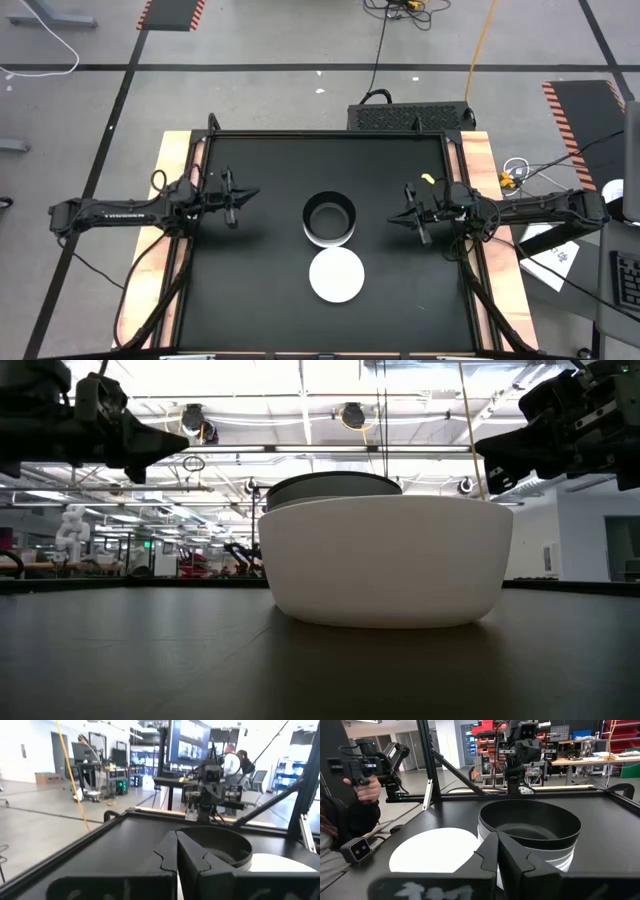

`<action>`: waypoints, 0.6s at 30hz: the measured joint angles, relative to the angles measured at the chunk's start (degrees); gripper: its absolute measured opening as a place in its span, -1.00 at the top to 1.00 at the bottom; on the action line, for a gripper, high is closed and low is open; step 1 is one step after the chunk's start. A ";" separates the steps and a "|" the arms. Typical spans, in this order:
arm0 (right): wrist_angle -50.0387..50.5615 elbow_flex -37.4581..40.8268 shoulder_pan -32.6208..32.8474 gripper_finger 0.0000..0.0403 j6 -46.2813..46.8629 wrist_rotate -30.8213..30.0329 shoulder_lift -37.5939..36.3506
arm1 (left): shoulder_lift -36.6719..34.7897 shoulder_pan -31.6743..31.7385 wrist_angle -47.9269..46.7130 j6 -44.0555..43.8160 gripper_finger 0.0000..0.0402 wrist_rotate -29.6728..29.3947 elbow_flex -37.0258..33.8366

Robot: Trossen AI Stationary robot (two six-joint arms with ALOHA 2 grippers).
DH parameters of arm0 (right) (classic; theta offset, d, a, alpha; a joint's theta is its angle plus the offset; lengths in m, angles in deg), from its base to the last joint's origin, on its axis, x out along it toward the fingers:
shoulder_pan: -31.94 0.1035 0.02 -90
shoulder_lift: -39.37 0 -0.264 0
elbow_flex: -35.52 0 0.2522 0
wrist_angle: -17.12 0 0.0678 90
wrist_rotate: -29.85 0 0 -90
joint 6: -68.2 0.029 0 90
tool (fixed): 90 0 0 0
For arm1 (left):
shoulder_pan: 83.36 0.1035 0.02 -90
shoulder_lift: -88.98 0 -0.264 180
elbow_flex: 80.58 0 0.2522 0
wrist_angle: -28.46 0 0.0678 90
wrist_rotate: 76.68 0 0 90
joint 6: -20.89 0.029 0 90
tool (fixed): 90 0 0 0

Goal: Nest bowls inside each other
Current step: Stack the white bowl on top of the black bowl

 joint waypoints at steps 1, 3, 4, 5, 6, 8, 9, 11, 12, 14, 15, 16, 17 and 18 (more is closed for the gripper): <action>0.00 0.00 0.00 1.00 -0.05 -0.03 0.04 | -0.82 0.00 0.02 0.00 1.00 -0.13 -0.21; 0.00 0.00 0.00 1.00 -0.32 -0.55 0.04 | -2.54 0.00 0.04 0.26 1.00 -0.51 -0.64; -0.01 0.00 0.00 1.00 -0.41 -1.25 0.04 | -3.45 0.00 -0.38 0.46 1.00 -0.57 -0.71; -0.01 0.00 0.00 1.00 -0.45 -1.61 0.04 | -4.20 0.00 -0.54 0.63 1.00 -0.57 -0.71; -0.01 0.00 -0.01 1.00 -0.49 -1.93 0.04 | -4.86 0.00 -0.65 0.74 1.00 -0.55 -0.71; -0.01 0.00 0.00 1.00 -0.63 -2.44 0.04 | -5.95 0.00 -0.61 1.08 1.00 -0.50 -0.71; -0.01 0.00 0.00 1.00 -0.63 -2.65 0.04 | -6.45 0.00 -0.84 1.47 1.00 -0.44 -0.71; -0.01 0.00 0.00 1.00 -0.50 -2.79 0.04 | -7.44 0.00 -0.80 1.63 1.00 -0.27 -0.71; -0.01 0.00 0.00 1.00 -0.48 -2.78 0.04 | -7.88 0.00 -0.61 1.70 1.00 -0.21 -0.71; -0.01 0.00 0.00 1.00 -0.47 -2.78 0.04 | -8.63 0.00 -0.50 1.75 1.00 0.05 -0.71; -0.01 0.00 0.00 1.00 -0.47 -2.78 0.08 | -8.99 0.00 -0.19 1.73 1.00 0.19 -0.71; -0.01 0.00 0.00 1.00 -0.46 -2.78 0.10 | -9.42 0.00 0.04 1.70 1.00 0.49 -0.71; -0.01 0.00 0.00 1.00 -0.45 -2.78 0.10 | -9.86 0.00 0.64 1.74 1.00 0.88 -0.71; -0.01 0.00 0.00 1.00 -0.45 -2.78 0.10 | -10.33 0.00 1.24 1.82 1.00 1.05 -0.71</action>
